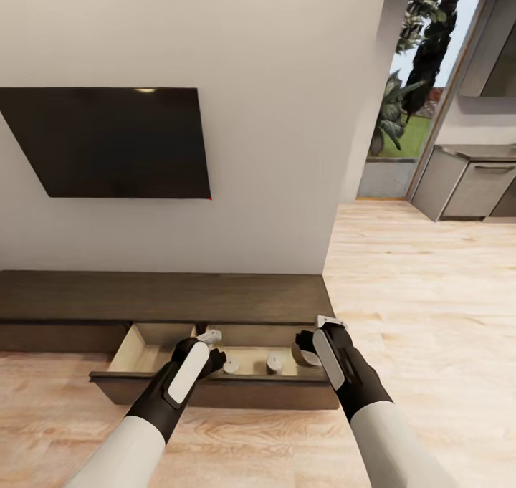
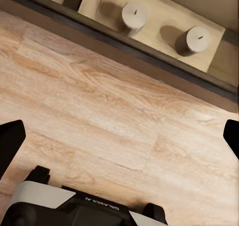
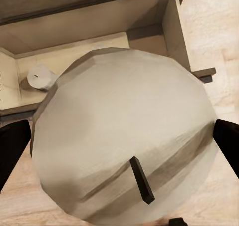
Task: Place each of the two pumpkins and all three candles from the living room inside a cabinet in the living room (use any cabinet), then make sure every cabinet is closed, and position the cauldron so it is next to a table in the living room.
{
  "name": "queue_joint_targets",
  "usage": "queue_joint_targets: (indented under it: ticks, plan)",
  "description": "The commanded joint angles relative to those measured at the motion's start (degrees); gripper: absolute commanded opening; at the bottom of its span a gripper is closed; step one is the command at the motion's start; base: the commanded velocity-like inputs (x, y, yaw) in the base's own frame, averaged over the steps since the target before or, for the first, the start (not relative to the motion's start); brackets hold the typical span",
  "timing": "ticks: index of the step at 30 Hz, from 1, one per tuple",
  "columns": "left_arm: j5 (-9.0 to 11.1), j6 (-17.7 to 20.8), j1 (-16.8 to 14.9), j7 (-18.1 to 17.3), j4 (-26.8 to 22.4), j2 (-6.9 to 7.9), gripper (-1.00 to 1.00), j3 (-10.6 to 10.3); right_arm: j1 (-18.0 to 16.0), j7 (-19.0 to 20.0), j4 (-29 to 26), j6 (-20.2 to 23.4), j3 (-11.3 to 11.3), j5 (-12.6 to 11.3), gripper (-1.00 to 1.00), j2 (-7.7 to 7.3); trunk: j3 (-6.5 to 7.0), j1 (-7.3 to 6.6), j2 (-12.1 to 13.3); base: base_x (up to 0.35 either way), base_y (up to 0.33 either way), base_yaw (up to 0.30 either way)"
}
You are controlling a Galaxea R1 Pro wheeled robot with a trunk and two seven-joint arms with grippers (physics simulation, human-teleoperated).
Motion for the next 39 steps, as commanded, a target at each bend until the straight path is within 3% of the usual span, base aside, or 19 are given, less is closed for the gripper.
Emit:
queue_joint_targets:
  ticks: [1, 13, 39]
  plan:
    - [0.5, 0.0, -0.1, 0.6, -0.1, 0.03, 1.0, -0.1, -0.1, -0.6, -0.1, 0.0, 0.2, -0.6, -1.0, -0.01, -0.12, 0.06, -0.1, 0.286, -0.019, 0.0]
    - [0.5, -0.2, -0.1, 0.6, -0.1, 0.03, 1.0, -0.2, -0.1, -0.6, -0.1, -0.3, 0.3, -0.6, -1.0, 0.01, 0.07, 0.06, -0.1, 0.268, -0.002, 0.016]
    - [0.5, -0.2, -0.1, 0.5, -0.1, 0.06, 1.0, -0.1, -0.1, -0.6, 0.0, -0.3, 0.3, -0.6, -1.0, 0.01, 0.2, 0.06, -0.1, 0.111, -0.057, 0.006]
